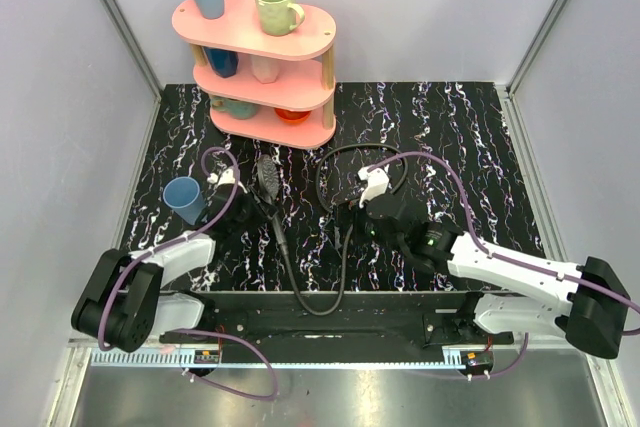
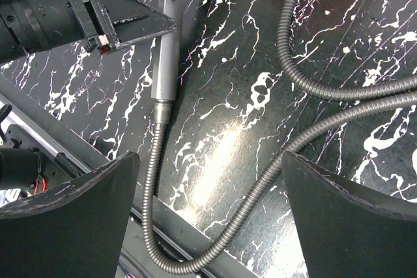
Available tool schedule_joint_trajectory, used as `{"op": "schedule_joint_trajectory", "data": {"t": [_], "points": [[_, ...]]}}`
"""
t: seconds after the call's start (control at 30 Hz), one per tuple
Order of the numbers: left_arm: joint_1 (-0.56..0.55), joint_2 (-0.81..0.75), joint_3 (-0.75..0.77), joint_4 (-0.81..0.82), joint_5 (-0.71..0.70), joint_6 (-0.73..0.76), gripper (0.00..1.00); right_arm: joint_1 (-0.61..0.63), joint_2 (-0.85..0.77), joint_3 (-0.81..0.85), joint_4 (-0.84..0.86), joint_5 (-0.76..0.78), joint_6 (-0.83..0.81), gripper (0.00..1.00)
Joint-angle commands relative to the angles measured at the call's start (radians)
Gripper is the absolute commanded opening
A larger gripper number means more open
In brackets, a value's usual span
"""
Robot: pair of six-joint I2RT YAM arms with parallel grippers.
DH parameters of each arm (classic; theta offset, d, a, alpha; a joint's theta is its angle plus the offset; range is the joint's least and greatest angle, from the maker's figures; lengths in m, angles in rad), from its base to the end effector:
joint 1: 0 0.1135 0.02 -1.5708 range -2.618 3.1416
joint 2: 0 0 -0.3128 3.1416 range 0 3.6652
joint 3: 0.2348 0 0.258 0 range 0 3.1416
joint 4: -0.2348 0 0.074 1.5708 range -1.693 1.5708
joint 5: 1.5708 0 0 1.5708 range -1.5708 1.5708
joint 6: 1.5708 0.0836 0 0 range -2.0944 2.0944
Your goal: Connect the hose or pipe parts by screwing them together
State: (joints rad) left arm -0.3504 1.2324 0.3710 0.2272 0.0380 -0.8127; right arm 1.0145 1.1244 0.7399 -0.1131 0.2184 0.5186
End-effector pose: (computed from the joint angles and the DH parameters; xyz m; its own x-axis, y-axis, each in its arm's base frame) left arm 0.2356 -0.0895 0.1639 -0.6526 -0.5340 -0.5375 -0.1485 0.7858 -0.6004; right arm 0.1616 0.2255 0.2829 -0.5800 -0.0164 -0.8145 -0.5078 0.7891 0.3457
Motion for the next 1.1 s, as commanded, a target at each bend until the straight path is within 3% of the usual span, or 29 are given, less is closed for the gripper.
{"op": "schedule_joint_trajectory", "data": {"t": [0.0,0.03,0.1,0.17,0.33,0.4,0.7,0.87,0.97,1.07], "points": [[-0.001,0.044,0.055,0.112,0.022,0.013,0.13,-0.002,-0.021,-0.005,0.000,0.041,0.009,1.00],[-0.001,0.050,0.066,0.097,0.022,0.017,0.18,-0.002,-0.012,-0.007,-0.005,0.047,0.014,1.00],[-0.001,0.052,0.081,0.075,0.023,0.032,0.38,-0.001,-0.008,-0.010,-0.017,0.059,0.018,1.00],[-0.001,0.041,0.100,0.040,0.022,0.043,0.43,-0.002,0.000,-0.011,-0.023,0.065,0.029,1.00],[-0.001,-0.045,0.154,-0.067,-0.015,0.078,0.48,-0.002,0.080,0.009,-0.117,0.229,0.095,0.99],[-0.001,-0.077,0.163,-0.087,-0.030,0.090,0.48,-0.005,0.151,0.021,-0.147,0.265,0.116,0.94],[-0.001,-0.211,0.166,-0.181,-0.027,0.090,0.54,-0.007,0.405,0.085,-0.209,0.239,0.346,0.70],[-0.001,-0.367,0.224,-0.284,-0.024,0.119,0.61,-0.027,0.492,0.113,-0.209,0.251,0.391,0.66],[-0.001,-0.445,0.269,-0.359,-0.027,0.148,0.72,-0.060,0.554,0.139,-0.209,0.266,0.388,0.43],[-0.001,-0.496,0.315,-0.434,-0.032,0.181,0.75,-0.132,0.584,0.153,-0.209,0.262,0.364,0.15]]}}
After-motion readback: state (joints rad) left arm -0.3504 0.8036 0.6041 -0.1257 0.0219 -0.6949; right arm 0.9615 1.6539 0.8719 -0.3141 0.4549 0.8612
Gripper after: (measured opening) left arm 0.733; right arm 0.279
